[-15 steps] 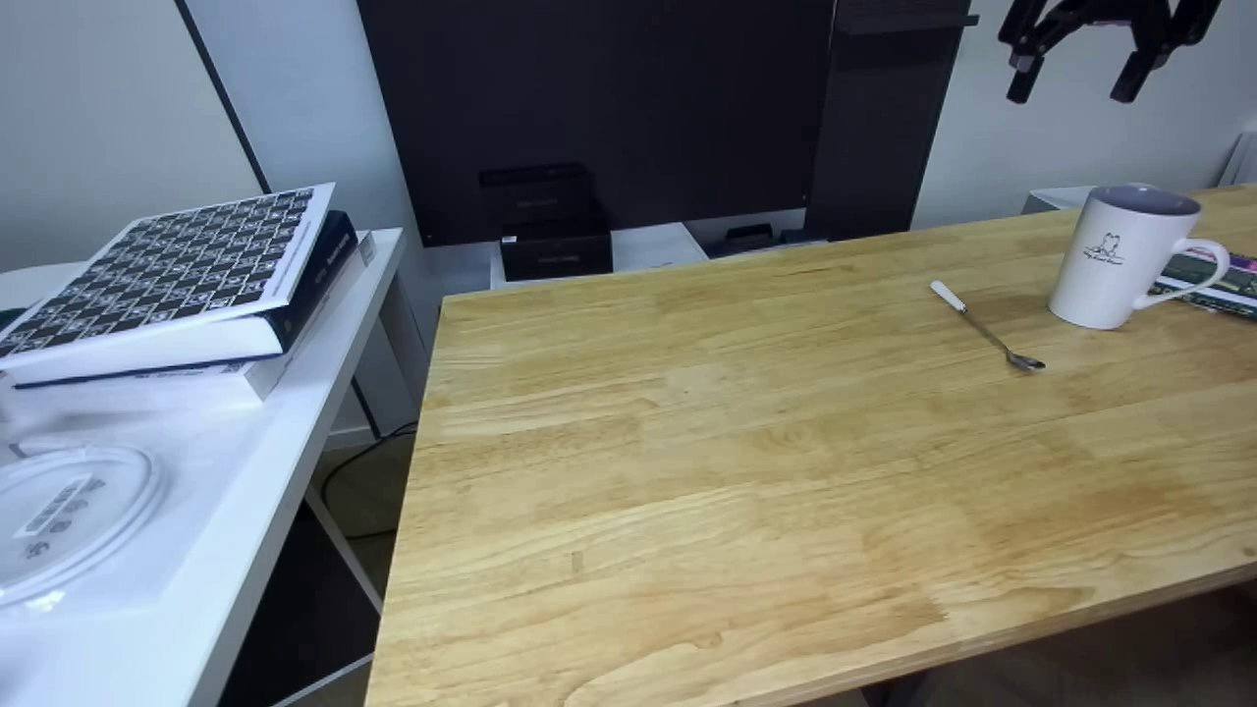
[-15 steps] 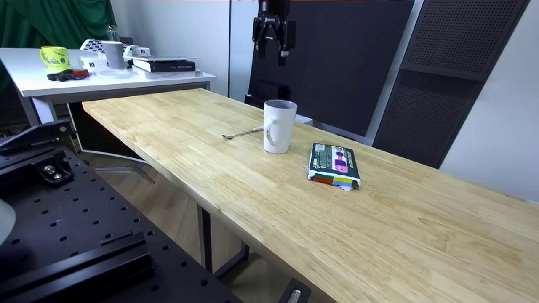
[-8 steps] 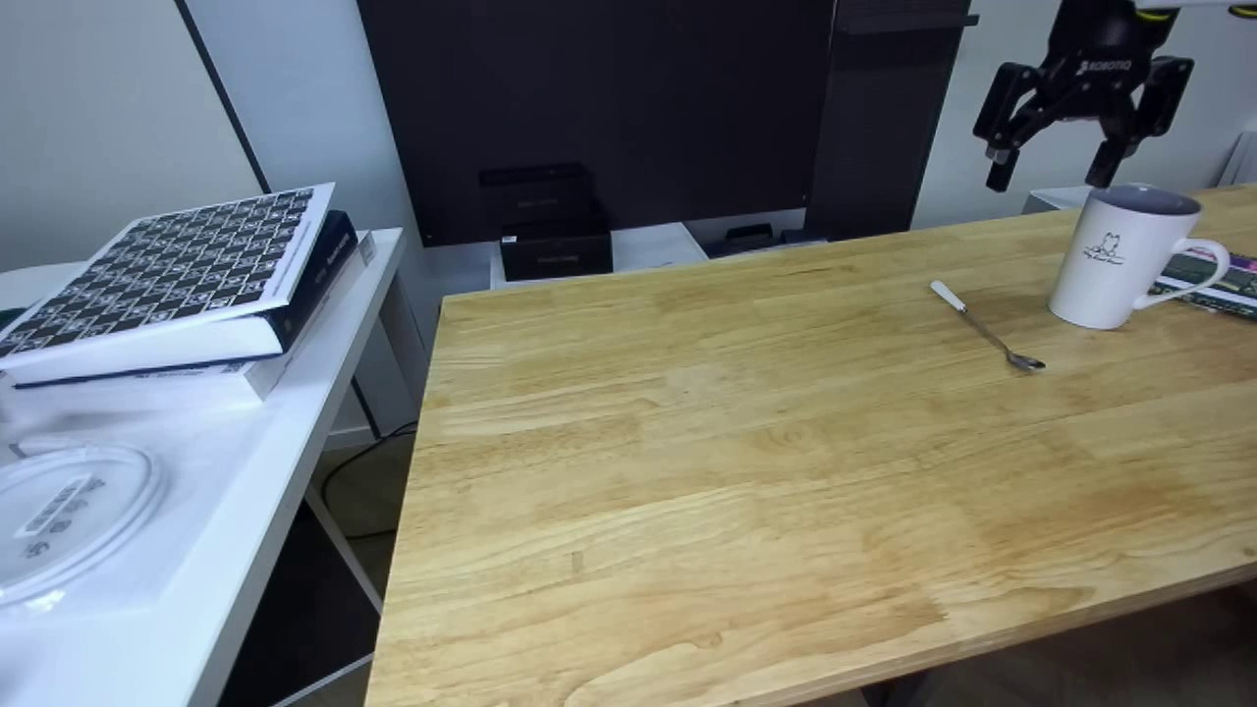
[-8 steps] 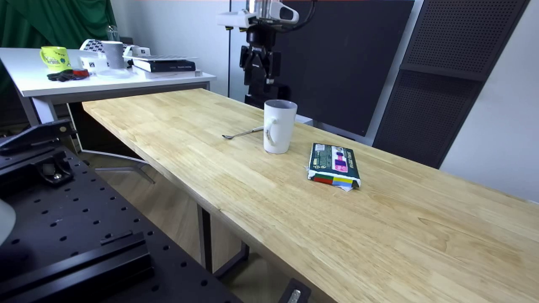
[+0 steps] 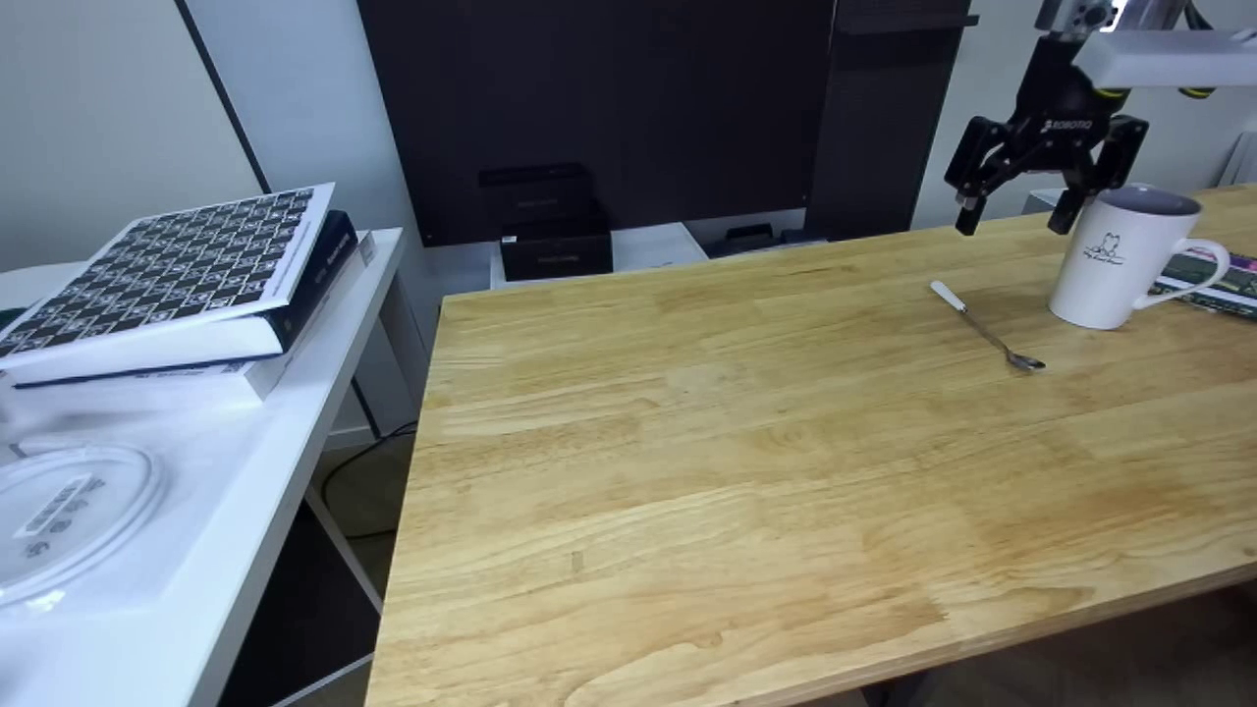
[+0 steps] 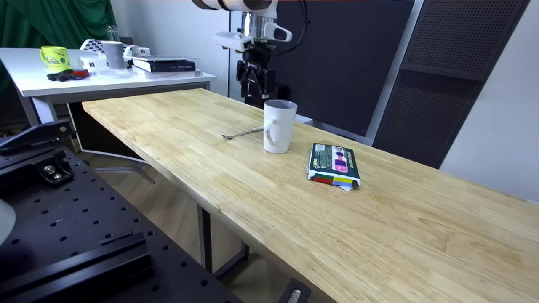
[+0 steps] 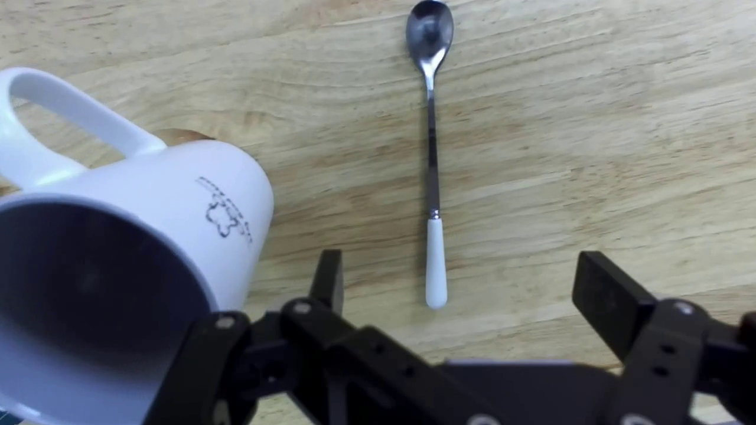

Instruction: Put the spoon inside the white mug on the table

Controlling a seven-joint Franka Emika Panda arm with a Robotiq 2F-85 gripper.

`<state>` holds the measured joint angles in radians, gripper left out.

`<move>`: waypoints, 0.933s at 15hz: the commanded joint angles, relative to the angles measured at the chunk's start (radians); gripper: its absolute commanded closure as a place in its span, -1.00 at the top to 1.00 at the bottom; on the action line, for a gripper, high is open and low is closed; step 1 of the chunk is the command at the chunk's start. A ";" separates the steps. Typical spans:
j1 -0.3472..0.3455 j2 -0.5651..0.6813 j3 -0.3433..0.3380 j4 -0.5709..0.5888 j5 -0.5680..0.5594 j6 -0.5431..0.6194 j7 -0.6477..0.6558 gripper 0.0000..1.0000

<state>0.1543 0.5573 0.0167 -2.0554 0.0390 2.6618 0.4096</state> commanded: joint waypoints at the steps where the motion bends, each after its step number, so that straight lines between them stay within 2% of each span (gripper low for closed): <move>1: 0.061 0.085 -0.055 0.026 -0.025 0.075 0.026 1.00; 3: 0.092 0.128 -0.086 0.026 -0.035 0.090 0.029 1.00; 9: 0.121 0.209 -0.098 0.099 -0.007 0.082 0.020 1.00; 14: 0.108 0.250 -0.095 0.204 0.012 0.050 0.018 1.00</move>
<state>0.2606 0.7686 -0.0697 -1.9374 0.0340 2.7511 0.4114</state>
